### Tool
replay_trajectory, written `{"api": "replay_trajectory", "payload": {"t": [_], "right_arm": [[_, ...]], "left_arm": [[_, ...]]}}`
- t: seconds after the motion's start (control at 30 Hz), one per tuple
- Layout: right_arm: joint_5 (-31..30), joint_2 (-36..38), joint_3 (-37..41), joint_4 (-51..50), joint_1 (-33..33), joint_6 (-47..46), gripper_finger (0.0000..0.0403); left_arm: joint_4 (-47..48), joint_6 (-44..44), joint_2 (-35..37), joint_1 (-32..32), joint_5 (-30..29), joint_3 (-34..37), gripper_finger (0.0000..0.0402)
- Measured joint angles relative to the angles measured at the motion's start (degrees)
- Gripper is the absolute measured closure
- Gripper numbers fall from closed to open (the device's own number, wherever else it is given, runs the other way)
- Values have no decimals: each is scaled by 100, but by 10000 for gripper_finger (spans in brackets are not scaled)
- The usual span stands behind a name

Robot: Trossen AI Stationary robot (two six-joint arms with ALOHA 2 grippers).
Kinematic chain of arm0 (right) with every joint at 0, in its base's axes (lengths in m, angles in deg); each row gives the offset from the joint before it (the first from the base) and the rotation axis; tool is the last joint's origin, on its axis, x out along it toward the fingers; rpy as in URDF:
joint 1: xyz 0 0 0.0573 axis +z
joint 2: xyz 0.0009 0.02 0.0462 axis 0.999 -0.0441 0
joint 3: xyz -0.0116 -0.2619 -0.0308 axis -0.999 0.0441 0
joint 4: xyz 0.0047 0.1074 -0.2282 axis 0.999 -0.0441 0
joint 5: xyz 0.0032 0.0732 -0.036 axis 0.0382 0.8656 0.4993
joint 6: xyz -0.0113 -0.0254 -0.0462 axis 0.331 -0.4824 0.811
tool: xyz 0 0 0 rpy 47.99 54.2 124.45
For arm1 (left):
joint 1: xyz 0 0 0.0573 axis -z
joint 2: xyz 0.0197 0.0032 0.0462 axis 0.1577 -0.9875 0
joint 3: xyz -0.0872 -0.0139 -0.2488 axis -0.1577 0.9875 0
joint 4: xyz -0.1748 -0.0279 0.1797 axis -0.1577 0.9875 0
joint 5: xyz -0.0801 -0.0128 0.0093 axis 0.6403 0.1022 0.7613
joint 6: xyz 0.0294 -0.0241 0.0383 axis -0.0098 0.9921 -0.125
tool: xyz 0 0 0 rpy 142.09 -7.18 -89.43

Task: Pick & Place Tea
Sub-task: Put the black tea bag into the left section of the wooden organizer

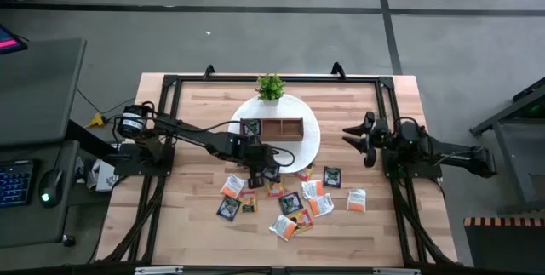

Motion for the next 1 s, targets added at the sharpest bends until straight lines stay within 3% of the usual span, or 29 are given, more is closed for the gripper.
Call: {"api": "replay_trajectory", "payload": {"t": [0.17, 0.37, 0.5, 0.67, 0.83, 1.0], "right_arm": [[-249, 1, 0, 201, 11, -903, 261], [-219, -132, 0, 254, 154, -1270, 261], [252, -628, 0, 557, 427, -1393, 261], [123, -1741, 0, 1294, 880, -1427, 261], [-350, -3356, 0, 2529, 1266, -1340, 261], [-280, -5067, -208, 3560, 1438, -1399, 261]], "left_arm": [[-135, 262, 0, 0, -199, 0, 399], [-128, 346, 0, 0, -281, 0, 399], [-126, 368, 0, 0, -319, 0, 399], [-124, 368, 0, 0, -325, 0, 399], [-124, 368, 0, 0, -327, 0, 399], [-126, 341, 0, 0, -332, 0, 399]]}}
